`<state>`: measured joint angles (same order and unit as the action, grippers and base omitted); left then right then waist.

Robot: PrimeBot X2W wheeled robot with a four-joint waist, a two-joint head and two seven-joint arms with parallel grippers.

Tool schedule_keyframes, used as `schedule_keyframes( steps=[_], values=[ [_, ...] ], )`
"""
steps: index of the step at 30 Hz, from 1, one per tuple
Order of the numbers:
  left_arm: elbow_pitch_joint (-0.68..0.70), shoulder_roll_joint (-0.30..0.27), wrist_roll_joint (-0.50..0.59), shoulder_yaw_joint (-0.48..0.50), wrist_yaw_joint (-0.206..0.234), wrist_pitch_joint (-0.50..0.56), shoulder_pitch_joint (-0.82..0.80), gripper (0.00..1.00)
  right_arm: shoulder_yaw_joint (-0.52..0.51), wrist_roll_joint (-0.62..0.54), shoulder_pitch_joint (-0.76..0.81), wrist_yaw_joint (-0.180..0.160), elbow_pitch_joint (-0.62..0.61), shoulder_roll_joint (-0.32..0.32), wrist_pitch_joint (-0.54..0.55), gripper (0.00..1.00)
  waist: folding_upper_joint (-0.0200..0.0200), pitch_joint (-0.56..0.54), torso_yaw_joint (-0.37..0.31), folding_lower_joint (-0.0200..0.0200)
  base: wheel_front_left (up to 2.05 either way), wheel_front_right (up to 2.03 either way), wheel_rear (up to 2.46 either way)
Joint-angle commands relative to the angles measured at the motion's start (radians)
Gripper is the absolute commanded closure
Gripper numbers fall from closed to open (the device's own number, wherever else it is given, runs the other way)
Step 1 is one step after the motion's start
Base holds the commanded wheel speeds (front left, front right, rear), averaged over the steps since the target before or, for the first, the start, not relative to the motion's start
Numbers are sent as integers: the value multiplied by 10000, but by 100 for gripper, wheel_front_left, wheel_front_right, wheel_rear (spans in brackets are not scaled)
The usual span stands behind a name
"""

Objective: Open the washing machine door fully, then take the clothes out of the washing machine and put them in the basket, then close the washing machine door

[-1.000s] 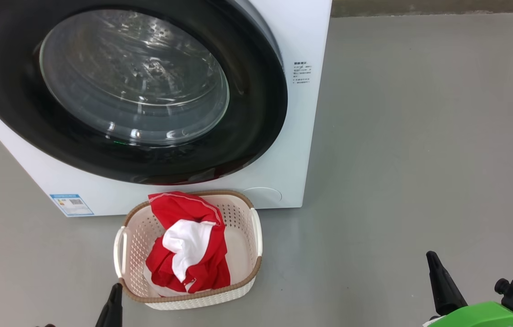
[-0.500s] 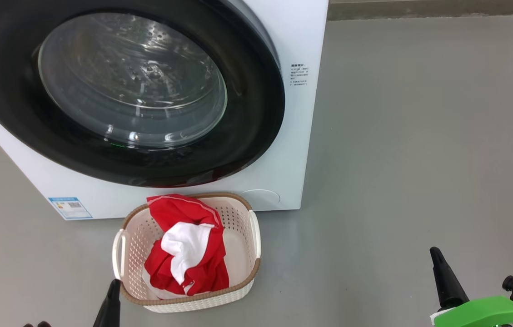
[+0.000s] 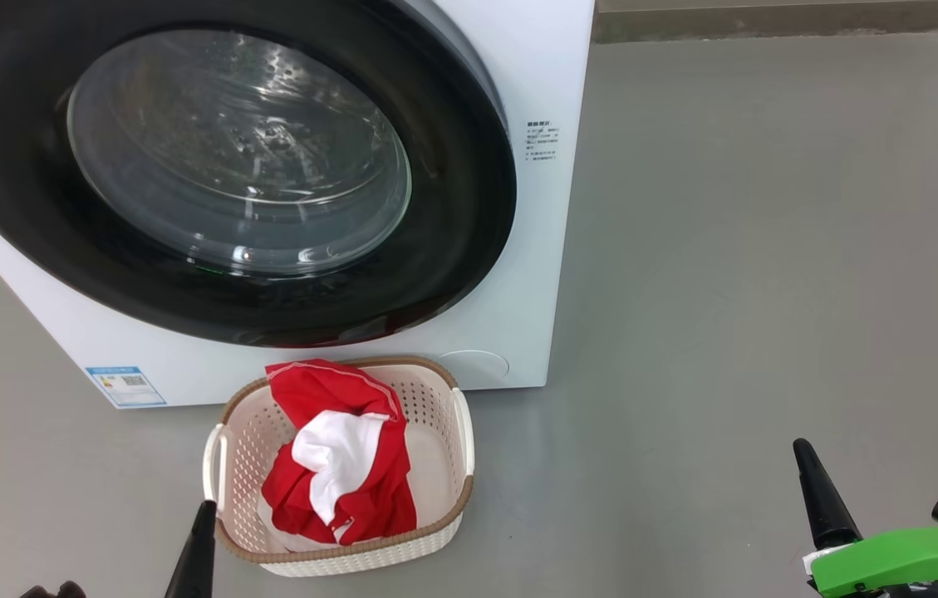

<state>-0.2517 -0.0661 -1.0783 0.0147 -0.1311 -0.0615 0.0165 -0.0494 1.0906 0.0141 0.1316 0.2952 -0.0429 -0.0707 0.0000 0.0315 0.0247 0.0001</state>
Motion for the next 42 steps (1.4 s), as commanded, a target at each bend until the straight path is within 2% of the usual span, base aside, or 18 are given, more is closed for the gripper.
schedule_keyframes(
  steps=[1,42],
  values=[
    [189,-81,-260,280,2,90,-415,100,74,295,-474,-5,-290,-177,60,100,0,-8,-7,-1,0,0,0],
    [96,6,-4330,702,3,1280,-1055,100,-267,4313,-1039,-9,-471,-257,1277,100,0,-225,-195,-1,0,0,0]
  ],
)
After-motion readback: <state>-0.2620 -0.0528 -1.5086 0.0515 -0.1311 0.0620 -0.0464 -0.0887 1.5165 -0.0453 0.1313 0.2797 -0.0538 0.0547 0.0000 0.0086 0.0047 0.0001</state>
